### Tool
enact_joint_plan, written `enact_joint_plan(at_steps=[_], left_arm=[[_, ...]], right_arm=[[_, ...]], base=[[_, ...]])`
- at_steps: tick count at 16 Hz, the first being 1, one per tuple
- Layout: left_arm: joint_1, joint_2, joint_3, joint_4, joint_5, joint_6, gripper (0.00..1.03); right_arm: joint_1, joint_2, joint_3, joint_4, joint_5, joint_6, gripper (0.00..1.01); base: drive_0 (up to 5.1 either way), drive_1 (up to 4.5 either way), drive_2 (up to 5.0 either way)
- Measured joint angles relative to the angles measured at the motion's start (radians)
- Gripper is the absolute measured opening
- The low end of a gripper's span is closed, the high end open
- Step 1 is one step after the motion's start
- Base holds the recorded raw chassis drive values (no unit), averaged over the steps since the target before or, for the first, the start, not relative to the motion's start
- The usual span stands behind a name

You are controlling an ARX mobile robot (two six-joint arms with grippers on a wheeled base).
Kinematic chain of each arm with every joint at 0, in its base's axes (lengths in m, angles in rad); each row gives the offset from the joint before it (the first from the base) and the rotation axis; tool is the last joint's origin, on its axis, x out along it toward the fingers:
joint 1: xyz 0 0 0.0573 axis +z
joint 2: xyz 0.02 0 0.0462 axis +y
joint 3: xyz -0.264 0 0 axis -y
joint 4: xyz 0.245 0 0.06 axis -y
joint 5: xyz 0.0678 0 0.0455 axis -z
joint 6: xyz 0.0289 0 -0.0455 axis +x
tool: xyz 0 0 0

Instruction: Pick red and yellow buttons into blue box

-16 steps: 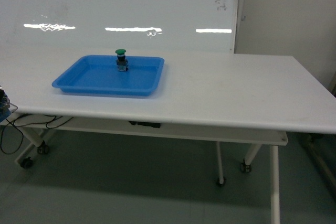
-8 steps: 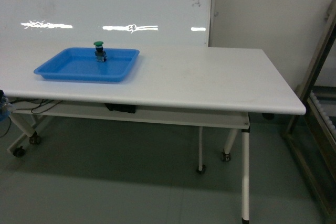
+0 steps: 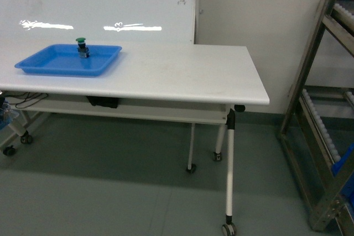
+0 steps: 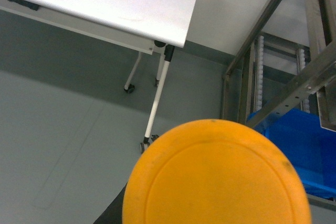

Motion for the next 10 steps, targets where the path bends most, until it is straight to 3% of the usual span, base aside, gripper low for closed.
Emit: enact_joint_plan(at_steps=[5,10], left_arm=[[0.000,0.001,0.000,-0.001,0.000,0.000,0.29],[0.000,0.001,0.000,-0.001,0.000,0.000,0.29]], right_arm=[[0.000,0.000,0.000,0.000,0.000,0.000,0.27],[0.000,0.000,0.000,-0.001,0.000,0.000,0.27]], base=[[4.9,-3.69,-0.6],[4.2,-1.94,-1.9]])
